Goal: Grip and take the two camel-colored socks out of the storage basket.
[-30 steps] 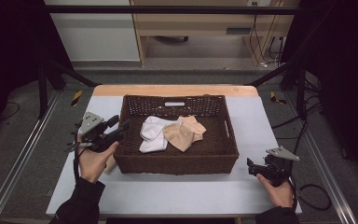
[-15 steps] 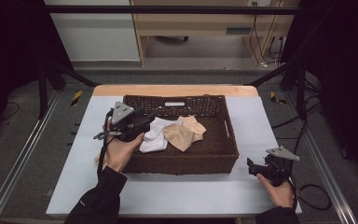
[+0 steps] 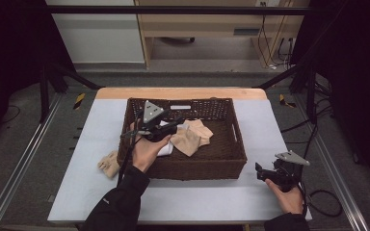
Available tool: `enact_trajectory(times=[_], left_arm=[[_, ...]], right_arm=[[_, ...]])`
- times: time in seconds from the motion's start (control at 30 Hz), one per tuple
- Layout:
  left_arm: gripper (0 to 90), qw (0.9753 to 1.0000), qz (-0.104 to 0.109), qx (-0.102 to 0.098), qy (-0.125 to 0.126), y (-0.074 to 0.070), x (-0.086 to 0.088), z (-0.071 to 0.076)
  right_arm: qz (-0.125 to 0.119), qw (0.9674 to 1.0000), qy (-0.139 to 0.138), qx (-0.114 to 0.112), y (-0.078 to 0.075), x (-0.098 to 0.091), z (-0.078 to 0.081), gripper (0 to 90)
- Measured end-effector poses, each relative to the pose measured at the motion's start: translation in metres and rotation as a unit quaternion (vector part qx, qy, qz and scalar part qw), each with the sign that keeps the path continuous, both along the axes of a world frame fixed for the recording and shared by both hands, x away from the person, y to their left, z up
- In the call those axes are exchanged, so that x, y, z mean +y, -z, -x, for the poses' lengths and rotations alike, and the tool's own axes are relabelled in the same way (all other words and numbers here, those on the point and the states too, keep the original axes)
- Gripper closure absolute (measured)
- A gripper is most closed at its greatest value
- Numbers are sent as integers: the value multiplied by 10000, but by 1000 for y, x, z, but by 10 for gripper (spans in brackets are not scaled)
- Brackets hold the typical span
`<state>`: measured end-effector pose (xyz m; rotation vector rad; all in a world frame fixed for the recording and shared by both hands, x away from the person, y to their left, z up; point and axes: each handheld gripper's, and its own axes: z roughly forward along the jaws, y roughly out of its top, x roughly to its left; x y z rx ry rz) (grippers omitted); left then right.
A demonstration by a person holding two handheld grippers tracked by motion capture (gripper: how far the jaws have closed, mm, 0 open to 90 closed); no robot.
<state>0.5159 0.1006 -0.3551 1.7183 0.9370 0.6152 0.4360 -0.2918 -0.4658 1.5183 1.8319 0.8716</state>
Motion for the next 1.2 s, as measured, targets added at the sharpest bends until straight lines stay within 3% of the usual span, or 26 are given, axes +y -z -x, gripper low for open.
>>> enact_trajectory(times=[0.47,0.63,0.9,1.03,1.07,1.2], left_arm=[[436,9995,-246,153,121,27,-39,-17],[415,9986,-385,313,194,38,-48,-24],[381,9941,-769,697,329,57,-56,-34],[370,9924,-827,848,344,62,-59,-36],[368,9906,-929,949,328,65,-59,-38],[364,9899,-943,1014,307,66,-62,-40]], right_arm=[[11,10000,-11,13,0,1,0,42],[16,10000,-6,10,1,0,0,41],[36,10000,-2,9,1,0,-1,42],[27,10000,-6,30,1,0,-1,41],[25,10000,-7,36,1,1,-1,41],[24,10000,-7,53,1,1,-2,42]])
